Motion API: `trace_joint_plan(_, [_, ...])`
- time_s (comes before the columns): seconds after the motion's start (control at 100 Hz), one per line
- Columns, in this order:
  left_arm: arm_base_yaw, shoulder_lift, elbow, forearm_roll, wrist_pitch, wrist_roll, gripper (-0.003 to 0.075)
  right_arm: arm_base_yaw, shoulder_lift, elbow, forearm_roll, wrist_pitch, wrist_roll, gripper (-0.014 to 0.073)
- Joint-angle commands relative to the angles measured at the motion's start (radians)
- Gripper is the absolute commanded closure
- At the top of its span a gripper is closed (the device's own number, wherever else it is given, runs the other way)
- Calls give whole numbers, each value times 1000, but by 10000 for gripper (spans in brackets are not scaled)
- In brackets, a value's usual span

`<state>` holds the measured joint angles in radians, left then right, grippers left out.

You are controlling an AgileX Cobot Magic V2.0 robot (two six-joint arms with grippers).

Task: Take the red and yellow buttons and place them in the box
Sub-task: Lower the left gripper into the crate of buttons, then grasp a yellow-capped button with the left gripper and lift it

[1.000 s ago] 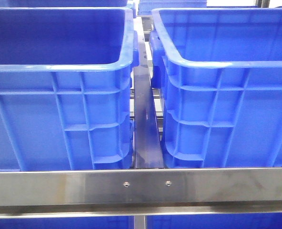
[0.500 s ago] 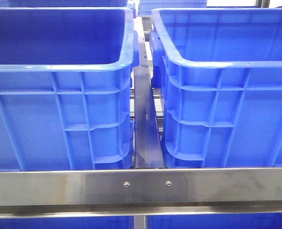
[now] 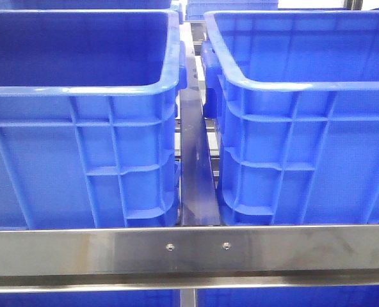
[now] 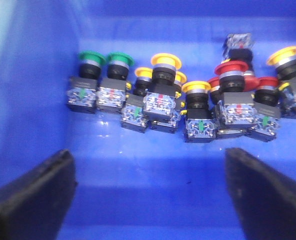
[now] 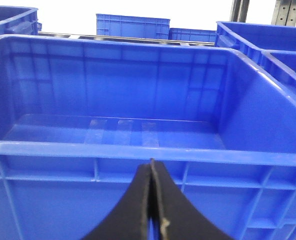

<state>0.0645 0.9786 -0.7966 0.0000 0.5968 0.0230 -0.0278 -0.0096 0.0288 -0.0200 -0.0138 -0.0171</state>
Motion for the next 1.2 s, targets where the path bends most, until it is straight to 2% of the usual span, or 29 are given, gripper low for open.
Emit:
trace_joint_plan(0.0, [3, 73, -87, -19, -29, -3, 101, -3, -24, -16, -8, -74, -2, 651])
trace_joint_plan(0.2, [-6, 307, -252, -27, 141, 32, 101, -3, -24, -16, -8, -74, -2, 651])
trace_joint_plan(0.34, [-20, 456, -366, -27, 209, 54, 101, -3, -24, -16, -8, -74, -2, 651])
trace_joint_plan(0.74, [-20, 702, -572, -15, 253, 60, 101, -3, -24, -16, -8, -74, -2, 651])
trace_joint_plan(1.1, [-20, 785, -597, -18, 263, 74, 104, -3, -24, -16, -8, -74, -2, 651])
trace_joint_plan(1.19, [-20, 794, -597, -18, 263, 74, 152, -3, -24, -16, -8, -74, -2, 651])
